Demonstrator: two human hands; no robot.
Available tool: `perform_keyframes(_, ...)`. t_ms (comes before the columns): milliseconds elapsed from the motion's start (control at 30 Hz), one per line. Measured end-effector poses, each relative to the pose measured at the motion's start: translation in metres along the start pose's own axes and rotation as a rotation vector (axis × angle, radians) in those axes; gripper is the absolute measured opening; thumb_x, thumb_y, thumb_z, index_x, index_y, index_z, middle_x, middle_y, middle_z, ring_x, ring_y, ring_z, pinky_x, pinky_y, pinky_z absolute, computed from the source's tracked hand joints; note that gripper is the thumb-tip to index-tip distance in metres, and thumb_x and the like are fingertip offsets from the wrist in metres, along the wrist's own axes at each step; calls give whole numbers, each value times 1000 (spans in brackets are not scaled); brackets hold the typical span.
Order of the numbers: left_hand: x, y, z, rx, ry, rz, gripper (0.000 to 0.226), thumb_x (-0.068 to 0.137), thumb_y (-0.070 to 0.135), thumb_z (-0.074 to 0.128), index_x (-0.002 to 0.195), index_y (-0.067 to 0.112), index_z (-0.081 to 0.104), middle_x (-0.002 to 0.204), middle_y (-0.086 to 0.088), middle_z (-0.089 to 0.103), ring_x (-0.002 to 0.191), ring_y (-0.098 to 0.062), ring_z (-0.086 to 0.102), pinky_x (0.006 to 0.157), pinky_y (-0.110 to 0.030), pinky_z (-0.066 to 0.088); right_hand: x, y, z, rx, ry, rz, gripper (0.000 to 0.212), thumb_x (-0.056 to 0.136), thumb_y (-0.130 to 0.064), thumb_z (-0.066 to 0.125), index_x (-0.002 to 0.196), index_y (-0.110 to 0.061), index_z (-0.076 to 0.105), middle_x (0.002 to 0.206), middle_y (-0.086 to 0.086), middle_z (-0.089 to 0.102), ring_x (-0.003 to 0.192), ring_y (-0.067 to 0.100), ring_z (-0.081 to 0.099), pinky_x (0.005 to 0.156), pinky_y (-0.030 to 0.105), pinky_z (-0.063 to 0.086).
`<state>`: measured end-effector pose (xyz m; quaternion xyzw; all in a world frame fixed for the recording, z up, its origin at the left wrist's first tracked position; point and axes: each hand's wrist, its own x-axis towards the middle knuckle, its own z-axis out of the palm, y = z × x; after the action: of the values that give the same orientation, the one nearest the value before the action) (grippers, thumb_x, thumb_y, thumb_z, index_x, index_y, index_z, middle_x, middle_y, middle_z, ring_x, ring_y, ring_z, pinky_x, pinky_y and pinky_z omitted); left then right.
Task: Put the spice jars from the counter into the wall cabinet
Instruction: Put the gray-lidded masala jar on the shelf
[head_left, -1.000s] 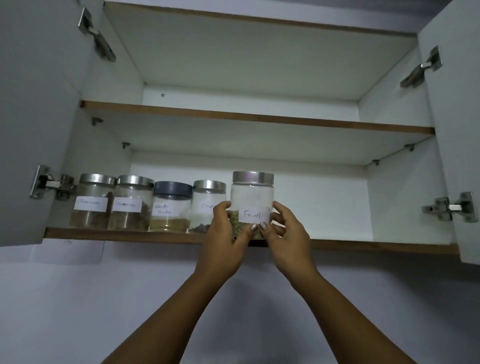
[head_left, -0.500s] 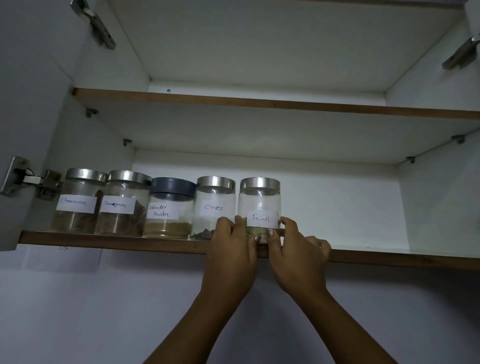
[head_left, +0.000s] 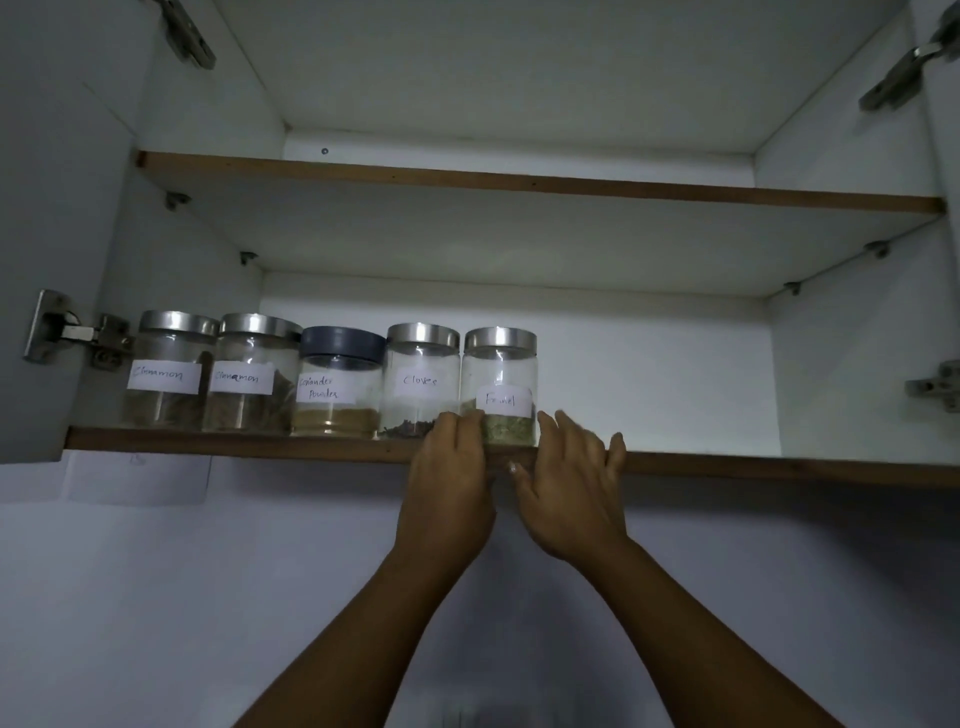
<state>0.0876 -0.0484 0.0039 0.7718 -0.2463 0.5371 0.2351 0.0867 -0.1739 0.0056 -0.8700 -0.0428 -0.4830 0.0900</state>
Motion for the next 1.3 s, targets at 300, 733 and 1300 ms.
perform_keyframes(300, -146, 23, 2, -10, -358, -4, 68, 86, 21, 62, 144, 14, 27, 145, -7, 38, 122, -20, 50, 100, -26, 40, -128, -2, 5, 136, -359, -32, 73, 96, -34, 39, 147, -28, -13, 156, 6, -20, 143, 25, -20, 115, 49, 2)
perform_keyframes(733, -360, 32, -4, -88, -787, -354, 68, 86, 23, 60, 142, 7, 25, 142, -14, 34, 120, -27, 48, 92, -31, 43, -368, 21, 67, 148, -898, 143, 74, 93, -34, 47, 148, -24, 0, 156, 17, -6, 142, 41, -7, 113, 59, 15)
perform_keyframes(1300, -489, 41, 59, -347, -1104, -821, 69, 87, 14, 55, 145, 12, 16, 148, -17, 25, 131, -31, 37, 102, -34, 35, -480, 66, 149, 169, -1266, 247, 95, 80, -53, 59, 147, -31, -5, 156, 17, -11, 142, 42, -8, 111, 60, 14)
